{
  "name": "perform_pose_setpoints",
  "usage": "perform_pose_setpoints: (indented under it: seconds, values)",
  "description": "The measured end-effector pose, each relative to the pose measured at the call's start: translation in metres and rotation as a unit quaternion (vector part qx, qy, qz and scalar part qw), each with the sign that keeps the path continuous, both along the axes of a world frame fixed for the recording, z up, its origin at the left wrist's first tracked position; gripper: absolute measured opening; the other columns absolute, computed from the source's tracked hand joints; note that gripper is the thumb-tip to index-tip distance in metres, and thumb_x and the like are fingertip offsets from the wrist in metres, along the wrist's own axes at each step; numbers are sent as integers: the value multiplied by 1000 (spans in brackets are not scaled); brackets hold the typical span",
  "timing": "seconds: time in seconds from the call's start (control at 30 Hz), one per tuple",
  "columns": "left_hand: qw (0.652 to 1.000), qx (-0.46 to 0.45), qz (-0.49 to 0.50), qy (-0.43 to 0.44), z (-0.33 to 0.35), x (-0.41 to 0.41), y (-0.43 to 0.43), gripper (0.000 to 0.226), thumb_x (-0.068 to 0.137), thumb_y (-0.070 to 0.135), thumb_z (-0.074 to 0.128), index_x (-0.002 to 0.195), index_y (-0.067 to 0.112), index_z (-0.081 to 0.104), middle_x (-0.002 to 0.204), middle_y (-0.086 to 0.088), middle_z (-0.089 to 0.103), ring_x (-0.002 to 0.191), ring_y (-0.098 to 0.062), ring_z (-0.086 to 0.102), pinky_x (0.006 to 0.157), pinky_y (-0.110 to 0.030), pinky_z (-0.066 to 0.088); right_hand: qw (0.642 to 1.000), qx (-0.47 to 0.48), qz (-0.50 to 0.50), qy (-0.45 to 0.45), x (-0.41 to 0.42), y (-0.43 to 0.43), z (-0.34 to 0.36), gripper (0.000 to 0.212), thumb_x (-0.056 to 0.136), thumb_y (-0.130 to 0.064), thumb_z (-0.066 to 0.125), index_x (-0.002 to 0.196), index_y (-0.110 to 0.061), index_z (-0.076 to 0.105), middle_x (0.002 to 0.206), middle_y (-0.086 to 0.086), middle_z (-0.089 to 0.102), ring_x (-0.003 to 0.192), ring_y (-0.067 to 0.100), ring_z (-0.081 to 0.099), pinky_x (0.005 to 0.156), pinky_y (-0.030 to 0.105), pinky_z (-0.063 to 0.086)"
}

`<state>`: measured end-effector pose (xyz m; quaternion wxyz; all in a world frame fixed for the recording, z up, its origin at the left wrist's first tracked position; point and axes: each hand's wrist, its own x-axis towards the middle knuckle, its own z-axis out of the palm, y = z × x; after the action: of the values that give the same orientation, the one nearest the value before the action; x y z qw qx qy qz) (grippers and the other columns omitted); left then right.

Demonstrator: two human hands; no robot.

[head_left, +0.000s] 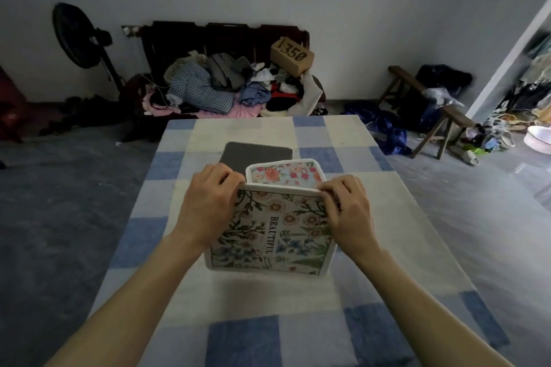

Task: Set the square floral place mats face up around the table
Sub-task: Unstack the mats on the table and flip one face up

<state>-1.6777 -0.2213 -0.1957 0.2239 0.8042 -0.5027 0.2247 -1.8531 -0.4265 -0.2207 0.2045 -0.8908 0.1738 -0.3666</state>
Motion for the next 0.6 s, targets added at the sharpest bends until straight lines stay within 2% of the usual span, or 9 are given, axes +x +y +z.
perform_pose_setpoints:
  seconds: [0.2, 0.37, 0.6]
  values:
    - [1000, 2, 24, 7, -6, -52, 10, 13, 86, 14, 58, 98, 12, 60, 92, -7, 55, 80, -22, 47, 64, -36, 41, 999, 18, 34, -17, -43, 2, -1, 7, 91, -7, 58, 92, -13, 61, 92, -1, 52, 86, 12, 44, 77, 24, 37]
    - [999, -5, 37, 7, -6, -90, 18, 19, 90, 26, 47, 98, 13, 59, 93, -6, 54, 80, -21, 46, 65, -34, 42, 998, 31, 47, -36, -72, 3, 0, 7, 91, -6, 58, 93, -11, 62, 93, 2, 54, 88, 14, 47, 79, 32, 42]
    - [998, -6, 54, 14, -7, -120, 23, 9, 88, 17, 55, 96, 14, 57, 92, -4, 53, 80, -20, 46, 65, -35, 43, 997, 29, 59, -48, -98, 6, 2, 6, 92, -9, 57, 94, -10, 63, 93, 3, 54, 88, 17, 48, 79, 37, 43]
